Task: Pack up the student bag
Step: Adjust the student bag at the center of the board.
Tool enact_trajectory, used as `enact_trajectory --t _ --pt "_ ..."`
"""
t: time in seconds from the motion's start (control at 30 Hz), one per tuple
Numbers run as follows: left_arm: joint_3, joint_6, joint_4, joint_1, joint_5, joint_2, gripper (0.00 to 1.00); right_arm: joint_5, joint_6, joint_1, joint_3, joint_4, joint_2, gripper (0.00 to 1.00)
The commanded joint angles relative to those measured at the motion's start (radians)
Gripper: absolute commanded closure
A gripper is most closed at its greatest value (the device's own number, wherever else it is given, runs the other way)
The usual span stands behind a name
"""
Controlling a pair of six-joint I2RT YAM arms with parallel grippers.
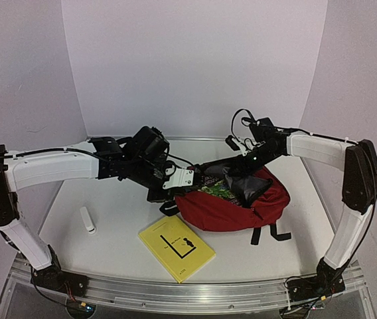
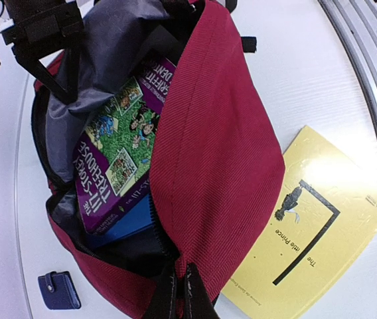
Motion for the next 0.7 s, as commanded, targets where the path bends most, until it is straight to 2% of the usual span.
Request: enact_trajectory --t 0.0,0.07,0.23,0.4,0.47,0.53,0.6,0.67 --pt "-0.011 -0.010 0.074 -0.004 -0.052 0.002 1.00 0.022 0.019 -0.009 0.065 0.013 0.021 1.00" --pt "-0.021 -0.010 0.070 -0.003 -0.094 0.057 1.00 0.023 0.027 -0.009 0.091 0.014 0.028 1.00" --pt "-0.082 -0.013 0.177 0.009 -0.150 0.130 0.99 0.033 0.041 -0.009 0.166 0.024 0.036 1.00" --pt "-0.099 -0.063 0.250 0.026 -0.170 0.129 0.95 0.021 0.051 -0.009 0.164 0.030 0.038 1.00" --pt "-0.112 -0.099 0.274 0.030 -0.199 0.112 0.88 0.025 0.042 -0.009 0.131 0.037 0.037 1.00" --pt "-0.127 -0.161 0.290 0.030 -0.222 0.102 0.77 0.015 0.036 -0.009 0.104 0.044 0.034 0.99" --pt "-0.129 -0.228 0.272 0.031 -0.214 0.094 0.66 -0.020 0.034 -0.009 0.085 0.043 0.027 0.88" --pt "-0.139 -0.302 0.263 0.032 -0.202 0.081 0.59 -0.060 0.034 -0.009 0.071 0.042 0.010 0.70"
